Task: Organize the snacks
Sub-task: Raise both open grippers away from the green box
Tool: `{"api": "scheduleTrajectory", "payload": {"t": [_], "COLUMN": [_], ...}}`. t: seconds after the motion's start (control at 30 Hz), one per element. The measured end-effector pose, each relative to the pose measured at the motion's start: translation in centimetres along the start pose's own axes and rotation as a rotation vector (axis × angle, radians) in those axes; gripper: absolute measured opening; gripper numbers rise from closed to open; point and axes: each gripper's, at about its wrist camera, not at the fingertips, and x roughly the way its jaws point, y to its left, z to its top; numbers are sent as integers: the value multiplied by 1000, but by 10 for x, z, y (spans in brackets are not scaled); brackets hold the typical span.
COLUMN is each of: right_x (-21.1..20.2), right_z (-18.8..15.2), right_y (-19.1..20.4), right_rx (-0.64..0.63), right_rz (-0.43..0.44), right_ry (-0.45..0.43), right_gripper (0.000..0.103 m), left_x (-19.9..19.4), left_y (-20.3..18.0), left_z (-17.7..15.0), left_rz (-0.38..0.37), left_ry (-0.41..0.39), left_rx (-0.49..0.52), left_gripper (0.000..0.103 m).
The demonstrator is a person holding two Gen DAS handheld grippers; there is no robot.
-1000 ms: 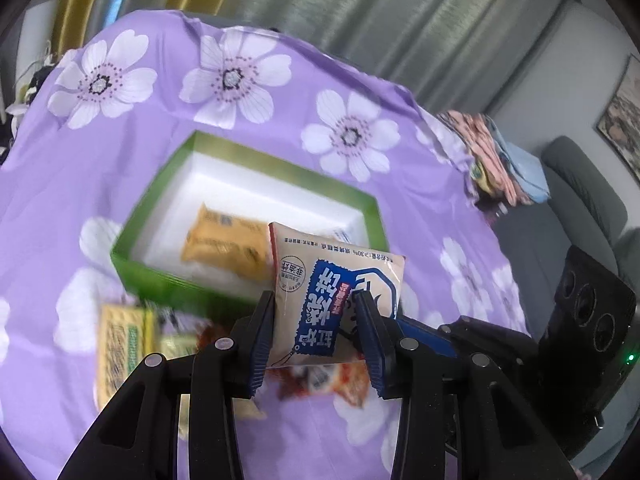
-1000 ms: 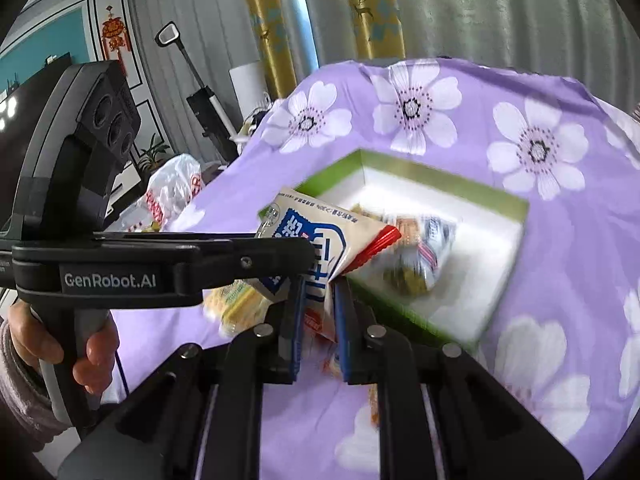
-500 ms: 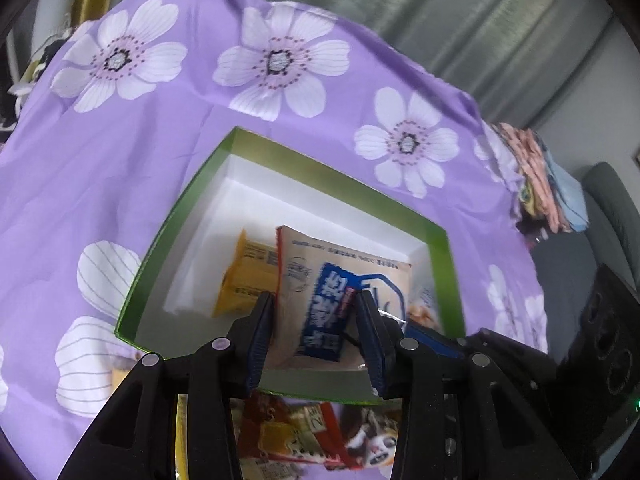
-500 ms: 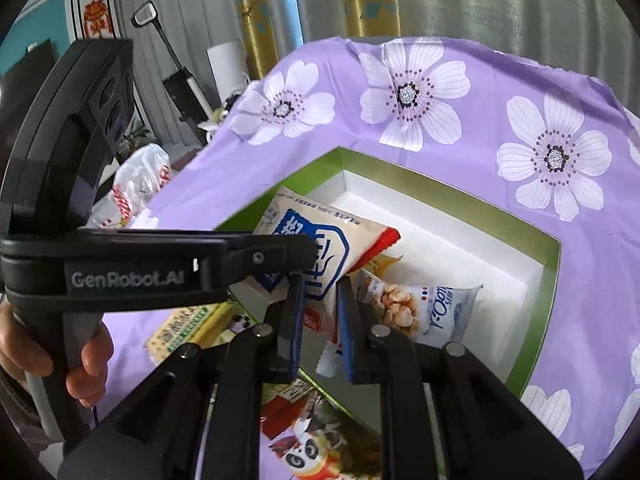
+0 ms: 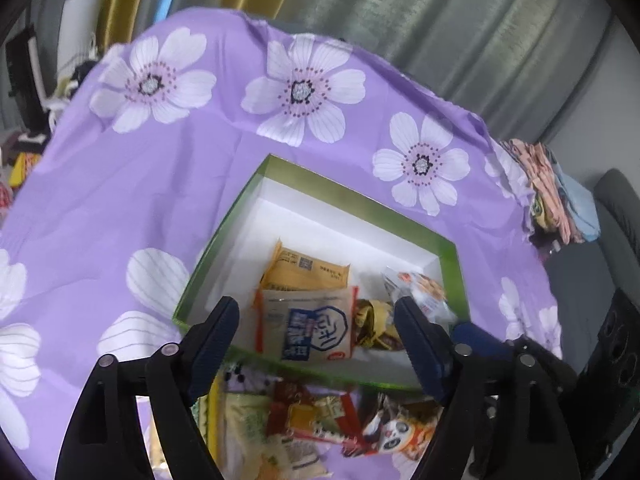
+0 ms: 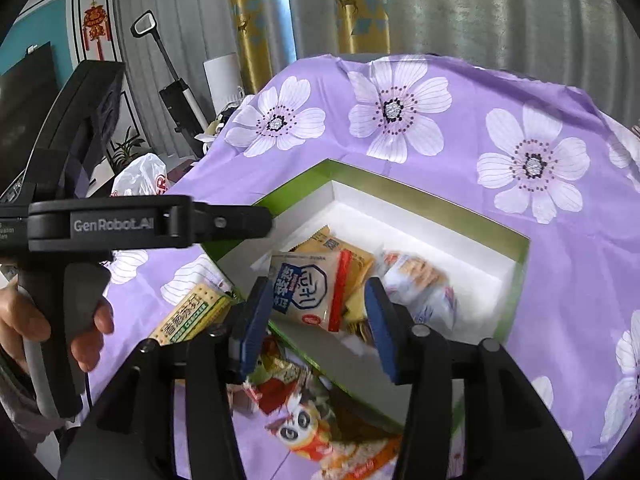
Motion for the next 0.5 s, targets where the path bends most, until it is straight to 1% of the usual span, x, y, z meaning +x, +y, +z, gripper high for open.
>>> {"api": "scheduleTrajectory", "payload": {"t": [0.07,0.23,0.33,0.4,0.5], "right_x": [-10,-32,-44,-50,-61], "right_z": [-6,-27,-41,-51,-65], "right_y": [-1,-3,-5,-8,-10], "right_rx": [8,26,44,61,76], "right_rz": [-6,-31,-44,-58,-87], "right_ry": [-8,-11,-5,0,6], "right_gripper": [54,65,70,75,76], "left_x": [-7,-24,-34,-40,-49], "left_y": [-3,-14,-21,-26,-35], "left_z": [-7,-30,-45,-53,-64], "left_rz": [13,53,99,126,172], "left_ry": [-9,-22,-33,-47,-61], "left_rx": [22,84,124,145,176], "left_gripper": [91,93,96,96,96]}}
